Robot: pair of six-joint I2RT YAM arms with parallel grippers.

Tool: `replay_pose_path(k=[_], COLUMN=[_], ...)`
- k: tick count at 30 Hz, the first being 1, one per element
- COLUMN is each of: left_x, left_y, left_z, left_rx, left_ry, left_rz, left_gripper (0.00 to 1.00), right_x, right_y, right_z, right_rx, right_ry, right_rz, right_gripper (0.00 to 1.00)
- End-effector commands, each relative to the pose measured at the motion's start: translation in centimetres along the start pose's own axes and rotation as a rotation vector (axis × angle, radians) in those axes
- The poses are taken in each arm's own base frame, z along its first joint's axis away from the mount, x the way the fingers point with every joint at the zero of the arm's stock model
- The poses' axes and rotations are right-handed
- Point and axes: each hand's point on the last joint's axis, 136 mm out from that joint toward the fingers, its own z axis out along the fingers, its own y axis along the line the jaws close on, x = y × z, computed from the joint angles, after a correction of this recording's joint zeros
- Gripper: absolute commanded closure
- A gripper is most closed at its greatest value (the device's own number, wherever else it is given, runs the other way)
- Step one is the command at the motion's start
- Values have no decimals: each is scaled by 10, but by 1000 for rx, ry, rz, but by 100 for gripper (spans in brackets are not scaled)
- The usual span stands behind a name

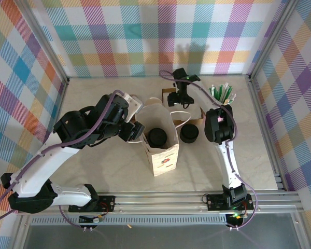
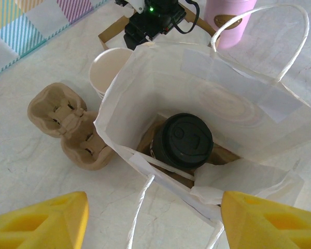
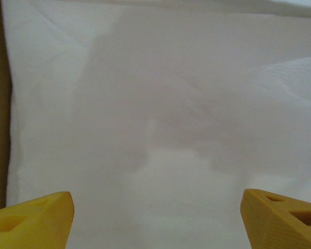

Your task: Pack the takeout coffee

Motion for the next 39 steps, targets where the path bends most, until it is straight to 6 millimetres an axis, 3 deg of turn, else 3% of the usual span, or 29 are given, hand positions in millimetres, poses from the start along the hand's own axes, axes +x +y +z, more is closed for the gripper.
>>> replay_pose_path(k=[1, 5, 11, 16, 18, 25, 29, 34, 39], left_x=[-4, -3, -1, 1, 1, 2, 3, 3, 2], left_y=[4, 4, 3, 4, 4, 5, 5, 4, 4], left_z=[-8, -7, -6, -7, -8, -11, -10, -9, -9], left_rx=[-17, -17, -14, -14, -14, -14, -14, -13, -13], left_ry=[-15, -12, -6, -9, -11, -9, -6, -5, -6], left_rz=[-6, -2, 0, -2, -3, 1, 10, 25, 41], left_gripper=[32, 32, 32, 32, 32, 32, 32, 31, 31], right_x=[7, 15, 20, 21, 21, 14, 17, 24, 27], right_y=[-12, -14, -12, -11, -12, -22, -23, -21, -19], right_z=[5, 12, 13, 11, 11, 10, 21, 31, 33], right_rx=[35, 33, 5, -16, -12, 47, 51, 43, 33], right_ry=[44, 77, 97, 104, 103, 71, 90, 122, 136], right_rz=[32, 42, 57, 65, 67, 54, 50, 58, 62], right_gripper=[16, 20, 46, 62, 61, 24, 19, 22, 47])
